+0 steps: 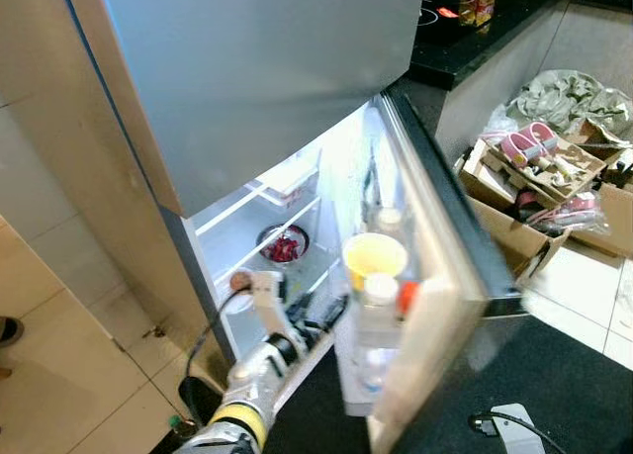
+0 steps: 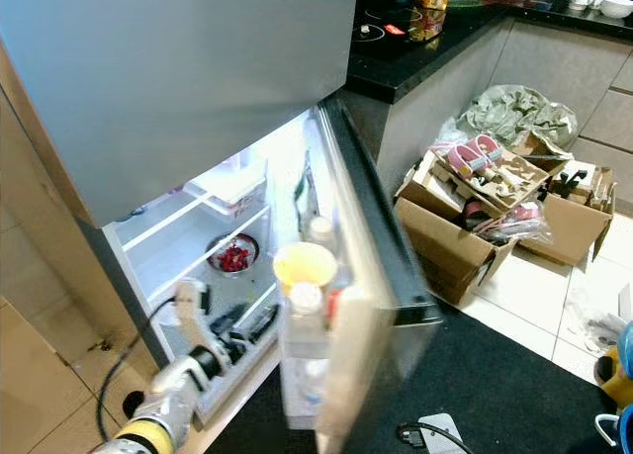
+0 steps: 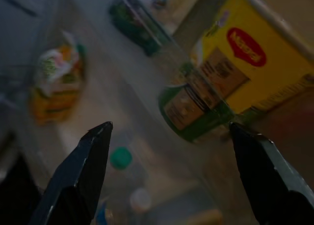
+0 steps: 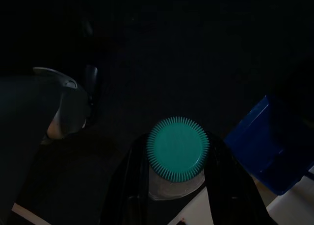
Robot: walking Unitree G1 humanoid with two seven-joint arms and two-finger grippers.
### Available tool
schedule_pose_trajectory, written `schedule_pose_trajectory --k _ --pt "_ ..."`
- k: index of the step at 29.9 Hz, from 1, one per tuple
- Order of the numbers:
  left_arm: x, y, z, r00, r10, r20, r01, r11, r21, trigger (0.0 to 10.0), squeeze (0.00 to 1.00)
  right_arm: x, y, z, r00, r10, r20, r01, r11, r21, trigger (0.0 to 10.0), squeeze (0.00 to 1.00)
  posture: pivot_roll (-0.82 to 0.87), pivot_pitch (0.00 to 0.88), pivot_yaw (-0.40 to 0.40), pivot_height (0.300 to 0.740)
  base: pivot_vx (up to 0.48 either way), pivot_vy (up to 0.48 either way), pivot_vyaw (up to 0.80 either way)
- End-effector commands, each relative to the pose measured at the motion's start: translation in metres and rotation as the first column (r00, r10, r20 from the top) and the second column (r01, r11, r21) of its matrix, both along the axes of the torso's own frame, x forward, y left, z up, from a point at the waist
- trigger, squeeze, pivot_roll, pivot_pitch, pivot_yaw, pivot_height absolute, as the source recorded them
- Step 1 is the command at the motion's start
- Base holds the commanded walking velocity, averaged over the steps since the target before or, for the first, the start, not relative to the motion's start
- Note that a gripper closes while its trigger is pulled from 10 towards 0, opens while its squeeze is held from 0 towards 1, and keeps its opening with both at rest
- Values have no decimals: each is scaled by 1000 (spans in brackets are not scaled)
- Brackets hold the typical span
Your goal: Restocking fridge
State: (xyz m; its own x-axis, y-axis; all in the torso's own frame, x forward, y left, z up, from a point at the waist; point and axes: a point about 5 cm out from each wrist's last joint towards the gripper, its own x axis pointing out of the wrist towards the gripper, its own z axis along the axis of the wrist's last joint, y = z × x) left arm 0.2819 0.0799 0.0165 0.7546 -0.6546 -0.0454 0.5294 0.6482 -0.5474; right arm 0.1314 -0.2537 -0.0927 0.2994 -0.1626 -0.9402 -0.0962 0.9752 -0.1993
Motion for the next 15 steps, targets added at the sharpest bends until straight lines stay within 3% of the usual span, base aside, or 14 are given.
schedule_pose_trajectory --k 1,3,6,9,11,15 --pt "0 -14 6 997 -71 28 72 997 -33 10000 0 0 0 0 1000 -4 4 4 1000 -4 10000 0 -39 7 -10 740 0 0 0" --pt "0 -31 18 979 -182 88 189 979 -77 10000 0 1 0 0 1000 -6 4 6 1000 -5 10000 0 -48 7 -8 740 0 0 0" --pt "1 -28 17 979 -187 84 192 980 -59 10000 0 1 0 0 1000 -8 5 8 1000 -5 10000 0 -49 7 -6 740 0 0 0" --pt "-3 15 -8 998 -30 -50 33 998 56 10000 0 1 1 0 1000 -13 9 13 1000 -3 10000 0 -47 10 -1 740 0 0 0" --pt "-11 38 -23 990 67 -123 -49 989 140 10000 0 1 2 0 1000 -20 17 20 1000 0 10000 0 -47 10 -1 740 0 0 0" --pt "-21 54 -35 973 138 -183 -103 976 192 10000 0 5 4 0 998 -37 46 36 999 17 10000 0 -45 12 2 740 0 0 0"
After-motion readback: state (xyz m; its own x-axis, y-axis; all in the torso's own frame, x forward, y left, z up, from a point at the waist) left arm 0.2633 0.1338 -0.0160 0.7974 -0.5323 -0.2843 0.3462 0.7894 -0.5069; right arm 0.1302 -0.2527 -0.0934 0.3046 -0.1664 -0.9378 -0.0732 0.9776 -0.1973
